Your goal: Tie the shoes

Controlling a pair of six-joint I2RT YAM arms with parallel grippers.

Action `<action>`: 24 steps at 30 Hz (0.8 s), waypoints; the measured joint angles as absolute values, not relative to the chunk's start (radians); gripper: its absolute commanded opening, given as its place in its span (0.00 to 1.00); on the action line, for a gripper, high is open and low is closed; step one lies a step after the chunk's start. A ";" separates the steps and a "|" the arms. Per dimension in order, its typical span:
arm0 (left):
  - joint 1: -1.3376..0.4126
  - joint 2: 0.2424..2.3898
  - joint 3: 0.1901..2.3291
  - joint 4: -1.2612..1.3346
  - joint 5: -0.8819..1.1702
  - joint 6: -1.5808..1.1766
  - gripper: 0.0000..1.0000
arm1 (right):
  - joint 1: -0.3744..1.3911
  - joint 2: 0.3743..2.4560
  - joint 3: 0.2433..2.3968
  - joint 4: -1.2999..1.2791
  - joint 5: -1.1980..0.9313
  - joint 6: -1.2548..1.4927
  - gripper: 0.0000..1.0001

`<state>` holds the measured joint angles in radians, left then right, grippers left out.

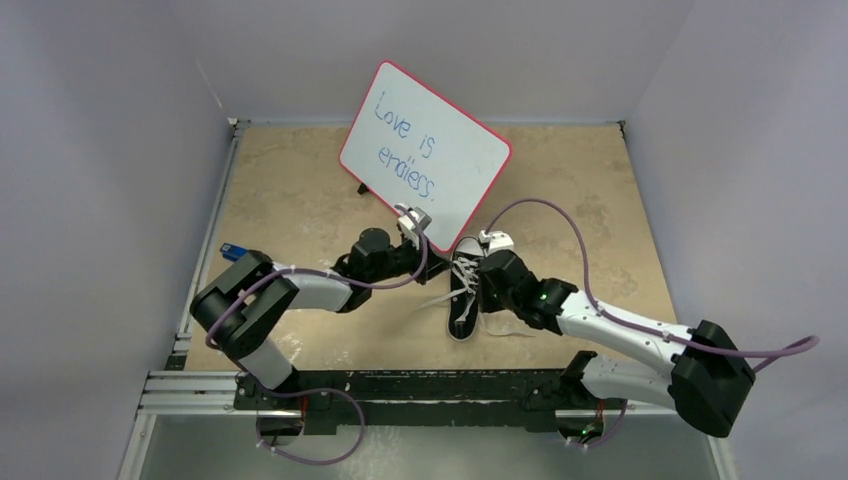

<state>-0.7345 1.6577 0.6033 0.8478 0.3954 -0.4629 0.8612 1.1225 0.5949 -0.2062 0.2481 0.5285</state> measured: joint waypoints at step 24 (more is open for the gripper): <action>-0.907 1.499 0.589 0.250 0.218 -0.388 0.52 | 0.693 1.090 0.511 -0.055 0.013 0.566 0.00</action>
